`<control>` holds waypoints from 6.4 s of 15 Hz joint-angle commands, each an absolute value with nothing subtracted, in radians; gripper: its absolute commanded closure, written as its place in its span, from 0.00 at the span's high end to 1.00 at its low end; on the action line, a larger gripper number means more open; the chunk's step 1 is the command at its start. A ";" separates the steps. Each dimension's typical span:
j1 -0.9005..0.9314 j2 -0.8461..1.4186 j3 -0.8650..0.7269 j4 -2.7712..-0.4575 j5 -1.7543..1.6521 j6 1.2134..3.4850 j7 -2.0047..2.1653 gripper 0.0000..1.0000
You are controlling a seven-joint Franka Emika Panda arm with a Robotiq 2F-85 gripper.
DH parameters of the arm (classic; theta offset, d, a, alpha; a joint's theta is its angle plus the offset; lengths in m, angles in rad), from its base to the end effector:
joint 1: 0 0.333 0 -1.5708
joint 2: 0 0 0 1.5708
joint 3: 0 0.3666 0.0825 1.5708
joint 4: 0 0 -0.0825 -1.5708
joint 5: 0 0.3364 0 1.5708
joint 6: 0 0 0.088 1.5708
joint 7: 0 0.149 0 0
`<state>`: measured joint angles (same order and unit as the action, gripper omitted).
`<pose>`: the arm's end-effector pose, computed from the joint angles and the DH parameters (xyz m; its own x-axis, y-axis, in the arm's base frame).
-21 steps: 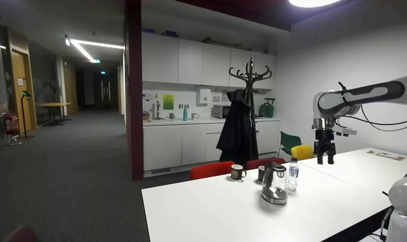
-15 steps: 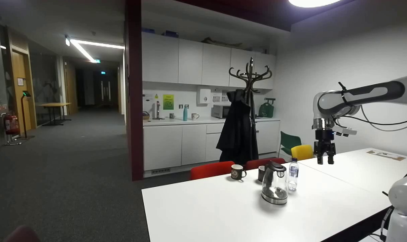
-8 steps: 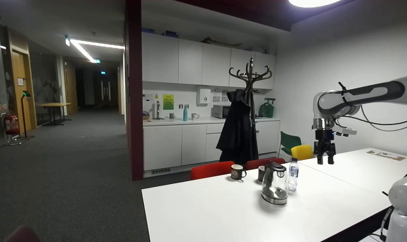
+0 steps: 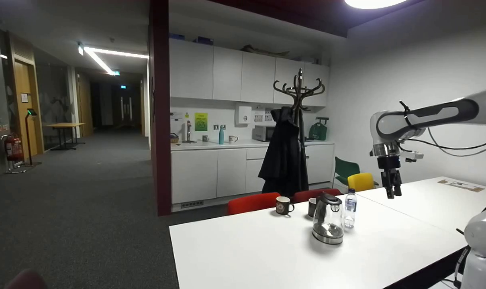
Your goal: Open the kettle
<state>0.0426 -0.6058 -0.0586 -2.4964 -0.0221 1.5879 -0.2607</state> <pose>0.2440 -0.0097 0.4851 0.9217 0.2626 -0.2854 0.2473 -0.9648 -0.0890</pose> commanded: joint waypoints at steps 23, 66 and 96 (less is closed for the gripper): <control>0.147 -0.432 -0.085 -2.324 -0.038 1.727 -0.838 1.00; 0.131 -0.360 -0.093 -2.450 0.072 2.477 -1.318 1.00; 0.083 -0.234 -0.089 -2.567 -0.077 2.947 -0.983 1.00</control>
